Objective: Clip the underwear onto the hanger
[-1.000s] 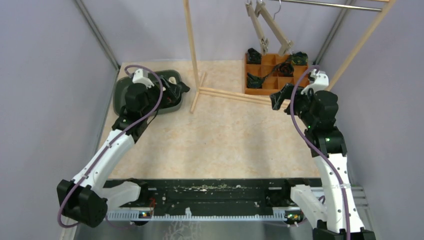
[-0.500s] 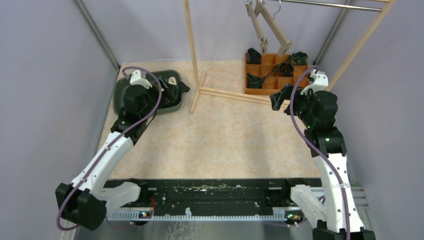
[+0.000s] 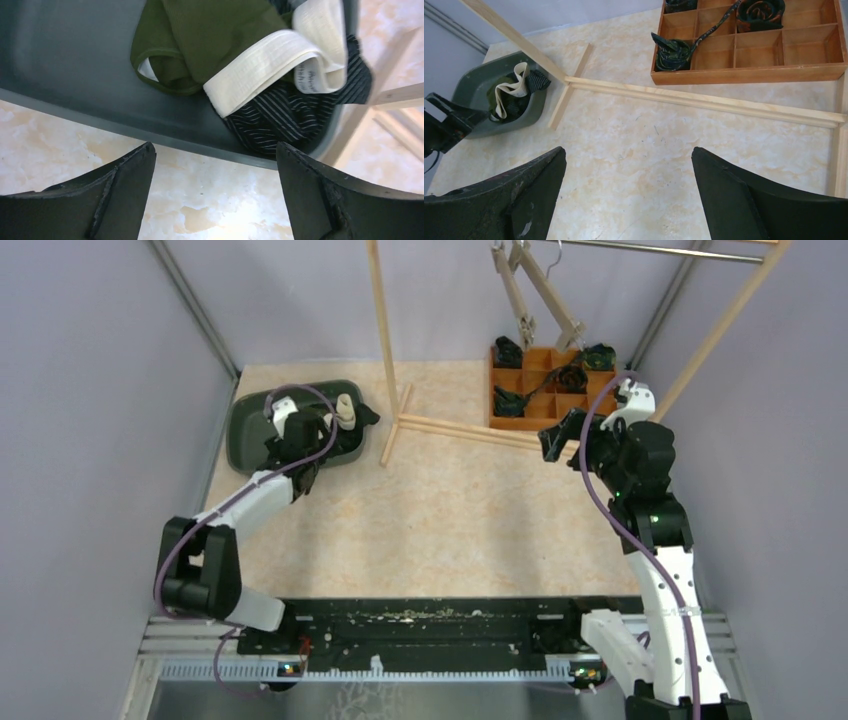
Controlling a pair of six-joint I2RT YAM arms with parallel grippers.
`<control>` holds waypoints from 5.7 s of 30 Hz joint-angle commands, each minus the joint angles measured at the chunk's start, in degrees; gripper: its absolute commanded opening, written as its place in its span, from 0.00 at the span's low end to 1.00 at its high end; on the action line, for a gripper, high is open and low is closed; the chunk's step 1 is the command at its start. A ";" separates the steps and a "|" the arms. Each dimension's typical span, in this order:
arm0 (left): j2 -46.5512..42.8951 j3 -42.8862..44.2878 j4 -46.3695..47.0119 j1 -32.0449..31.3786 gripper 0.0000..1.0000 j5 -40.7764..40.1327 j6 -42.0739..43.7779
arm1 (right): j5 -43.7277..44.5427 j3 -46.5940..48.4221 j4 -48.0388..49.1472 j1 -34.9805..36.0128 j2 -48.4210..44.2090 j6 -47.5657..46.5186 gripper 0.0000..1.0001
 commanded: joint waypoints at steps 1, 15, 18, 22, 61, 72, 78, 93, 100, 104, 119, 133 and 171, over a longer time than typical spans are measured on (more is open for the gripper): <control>5.43 3.50 4.83 0.37 0.92 -2.70 2.13 | -0.18 0.73 1.70 0.35 -0.35 -0.61 0.96; 18.06 11.58 11.13 0.48 0.86 -2.19 5.98 | 0.35 0.12 2.19 0.32 0.56 -1.08 0.96; 20.52 13.23 11.09 0.49 0.85 -2.39 6.53 | 0.40 -0.33 2.50 0.34 0.66 -1.08 0.96; 22.35 14.30 11.08 0.49 0.83 -3.93 7.40 | 0.42 -0.72 2.64 0.36 0.89 -1.00 0.96; 19.72 41.19 -27.04 -7.76 0.00 2.17 10.10 | -1.22 -1.90 3.86 0.34 0.34 -0.12 0.96; 30.99 54.70 -41.99 -18.95 0.00 13.06 8.87 | -0.45 -2.48 3.04 0.30 -2.05 -0.12 0.96; 34.54 55.36 -46.69 -24.00 0.00 14.92 8.43 | 0.07 -2.57 2.90 0.34 -2.88 -0.12 0.96; 41.39 74.82 -52.26 -31.01 0.00 11.03 8.56 | 0.99 -2.34 2.65 0.35 -3.82 -0.24 0.96; 42.19 82.90 -57.56 -31.00 0.00 -0.35 10.26 | 0.38 -2.27 2.95 0.35 -3.50 -0.16 0.96; 40.40 72.48 -56.37 -33.15 0.00 -2.18 10.18 | 0.48 -2.69 3.10 0.34 -3.22 -0.20 0.96; 46.73 62.61 -51.47 -42.48 0.00 17.65 8.40 | 1.63 -3.26 2.21 0.32 -3.80 -0.51 0.96; 37.81 55.38 -41.18 -43.64 0.76 21.99 8.28 | 3.10 -2.10 1.17 0.34 -4.54 -1.08 0.96; 32.21 34.22 -10.85 -31.68 0.77 21.27 7.51 | 3.74 0.25 0.27 0.31 -4.10 -0.86 0.96</control>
